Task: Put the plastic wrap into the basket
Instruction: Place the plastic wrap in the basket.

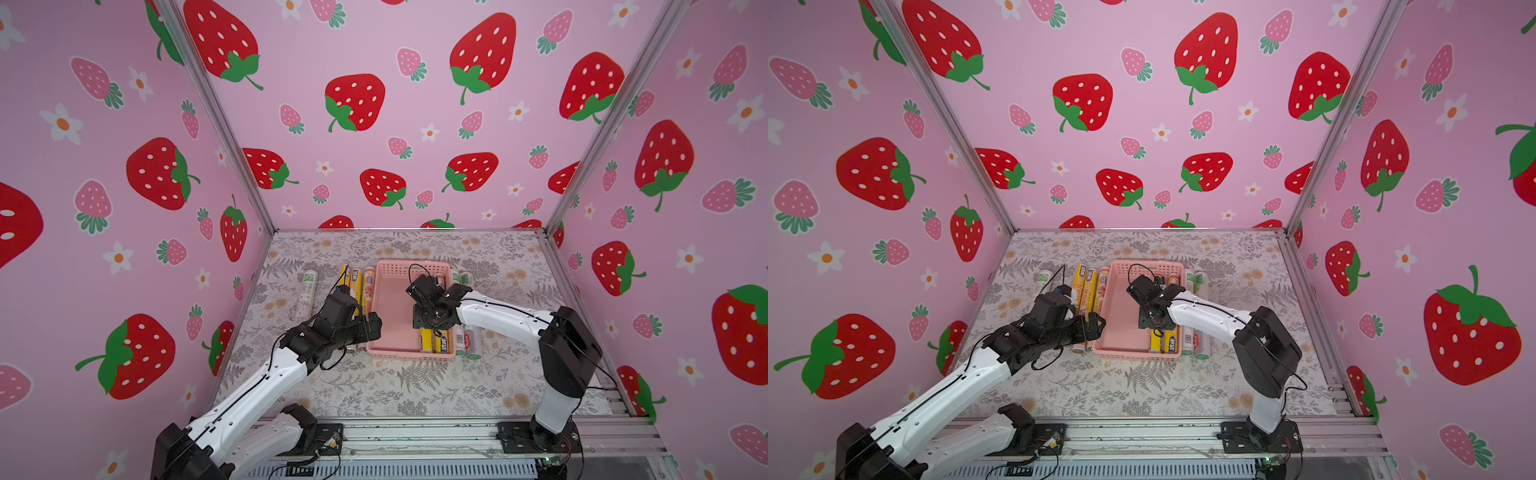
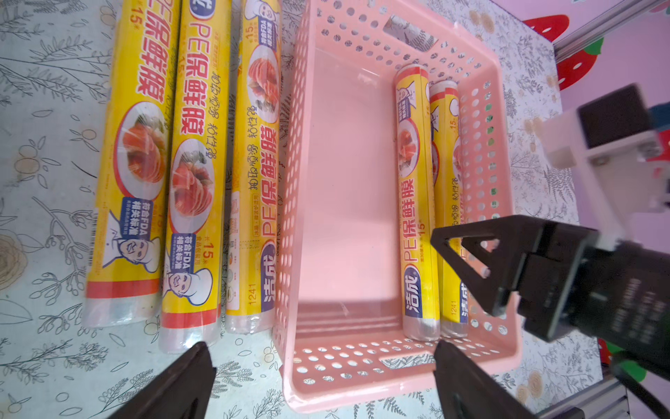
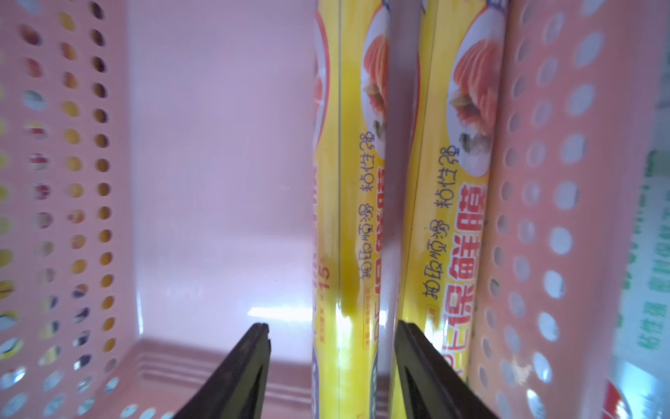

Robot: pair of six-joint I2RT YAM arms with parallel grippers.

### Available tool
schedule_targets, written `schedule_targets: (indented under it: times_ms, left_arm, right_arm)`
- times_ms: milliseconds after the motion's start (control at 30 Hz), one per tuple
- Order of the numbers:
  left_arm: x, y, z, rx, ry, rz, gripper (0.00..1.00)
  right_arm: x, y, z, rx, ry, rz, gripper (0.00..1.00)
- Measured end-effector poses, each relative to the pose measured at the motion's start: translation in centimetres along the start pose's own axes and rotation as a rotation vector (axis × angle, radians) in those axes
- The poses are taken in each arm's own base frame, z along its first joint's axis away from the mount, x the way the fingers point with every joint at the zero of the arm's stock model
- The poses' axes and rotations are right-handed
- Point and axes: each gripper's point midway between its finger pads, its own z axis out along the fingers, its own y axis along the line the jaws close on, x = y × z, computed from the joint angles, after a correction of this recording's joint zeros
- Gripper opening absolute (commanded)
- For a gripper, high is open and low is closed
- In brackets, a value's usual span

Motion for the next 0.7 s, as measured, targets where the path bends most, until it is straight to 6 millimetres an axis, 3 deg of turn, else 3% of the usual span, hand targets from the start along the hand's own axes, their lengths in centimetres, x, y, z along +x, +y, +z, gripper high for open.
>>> schedule_targets:
  times_ms: [133,300,500,700]
  left_arm:
    - [-0.3,0.0,-1.2,0.012,-0.033,-0.018,1.0]
    - [0.3,0.5,-1.1,0.012,-0.027,-0.041,1.0]
    - [1.4,1.3,-0.5,-0.011,0.001,-0.06,1.0]
    - [1.6,1.4,-0.1,-0.022,0.014,-0.064,1.0]
  right_arm:
    - [-1.8,1.3,-2.0,-0.06,-0.052,-0.024,0.62]
    - [-2.2,2.5,-2.0,-0.097,-0.05,-0.059,0.62]
    - [-1.7,4.0,1.2,-0.11,-0.005,-0.088,0.61]
    - [-0.9,3.8,4.2,-0.089,0.041,-0.091,0.6]
